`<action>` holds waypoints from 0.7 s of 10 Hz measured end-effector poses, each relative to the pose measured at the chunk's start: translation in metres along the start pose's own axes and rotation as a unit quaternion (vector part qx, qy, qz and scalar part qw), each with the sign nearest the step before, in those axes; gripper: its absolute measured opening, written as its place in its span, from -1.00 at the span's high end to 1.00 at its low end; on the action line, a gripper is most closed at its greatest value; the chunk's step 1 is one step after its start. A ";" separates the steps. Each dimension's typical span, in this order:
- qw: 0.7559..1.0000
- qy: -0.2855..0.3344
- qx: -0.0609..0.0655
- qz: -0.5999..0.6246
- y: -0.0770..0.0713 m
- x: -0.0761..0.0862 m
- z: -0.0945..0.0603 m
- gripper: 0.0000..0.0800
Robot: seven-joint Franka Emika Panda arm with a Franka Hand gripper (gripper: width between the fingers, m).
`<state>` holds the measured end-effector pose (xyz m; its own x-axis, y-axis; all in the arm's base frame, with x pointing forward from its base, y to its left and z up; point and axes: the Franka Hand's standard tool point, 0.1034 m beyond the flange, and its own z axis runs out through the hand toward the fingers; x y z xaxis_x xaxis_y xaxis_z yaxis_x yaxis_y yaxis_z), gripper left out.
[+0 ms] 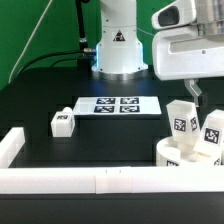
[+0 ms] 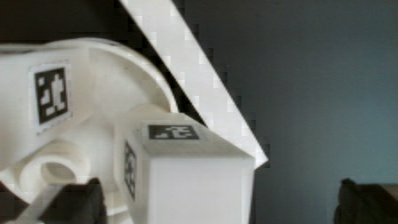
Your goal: Assemble stool
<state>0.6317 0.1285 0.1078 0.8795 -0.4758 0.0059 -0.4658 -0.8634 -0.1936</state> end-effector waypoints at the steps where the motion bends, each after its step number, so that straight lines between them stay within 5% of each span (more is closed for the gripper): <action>1: 0.998 0.002 -0.006 -0.062 0.001 0.000 0.000 -0.62; 3: 0.967 -0.001 -0.043 -0.251 0.002 -0.002 0.002 -0.62; 7: 0.906 -0.009 -0.056 -0.419 0.005 -0.002 0.003 -0.62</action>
Offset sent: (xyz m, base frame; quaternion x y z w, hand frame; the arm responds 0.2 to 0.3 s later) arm -0.0035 0.0083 -0.0040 -0.0219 -0.0652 -0.3884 0.9189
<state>0.6280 0.1251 0.1039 0.9300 0.3565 0.0891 0.3601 -0.9325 -0.0274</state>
